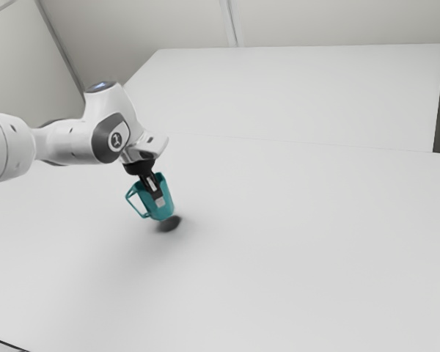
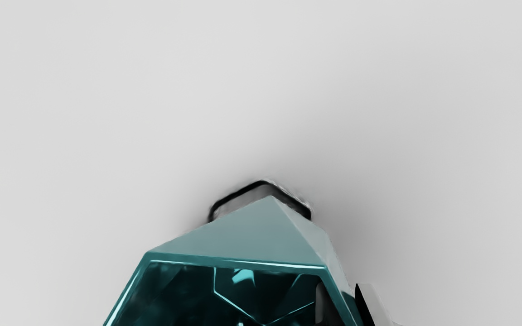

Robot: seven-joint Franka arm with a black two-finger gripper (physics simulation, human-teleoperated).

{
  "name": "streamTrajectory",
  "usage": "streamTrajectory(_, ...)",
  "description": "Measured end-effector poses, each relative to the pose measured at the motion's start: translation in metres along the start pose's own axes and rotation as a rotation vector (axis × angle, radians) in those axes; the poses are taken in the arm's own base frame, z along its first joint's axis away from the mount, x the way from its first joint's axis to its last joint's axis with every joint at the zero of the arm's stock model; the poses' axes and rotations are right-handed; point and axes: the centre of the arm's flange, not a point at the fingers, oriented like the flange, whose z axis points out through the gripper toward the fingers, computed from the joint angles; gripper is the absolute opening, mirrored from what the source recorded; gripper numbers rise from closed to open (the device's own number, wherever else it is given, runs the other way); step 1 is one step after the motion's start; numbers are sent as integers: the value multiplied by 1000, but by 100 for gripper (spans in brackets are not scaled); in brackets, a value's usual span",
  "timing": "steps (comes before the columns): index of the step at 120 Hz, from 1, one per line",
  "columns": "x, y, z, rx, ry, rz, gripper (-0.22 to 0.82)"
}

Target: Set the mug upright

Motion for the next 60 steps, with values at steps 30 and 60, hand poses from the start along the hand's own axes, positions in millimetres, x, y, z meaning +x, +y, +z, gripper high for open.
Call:
streamTrajectory(30, -1, -9, 30, 30, -21, -113, -17)
streamTrajectory(60, -2, -12, 40, 35, -14, -201, -2)
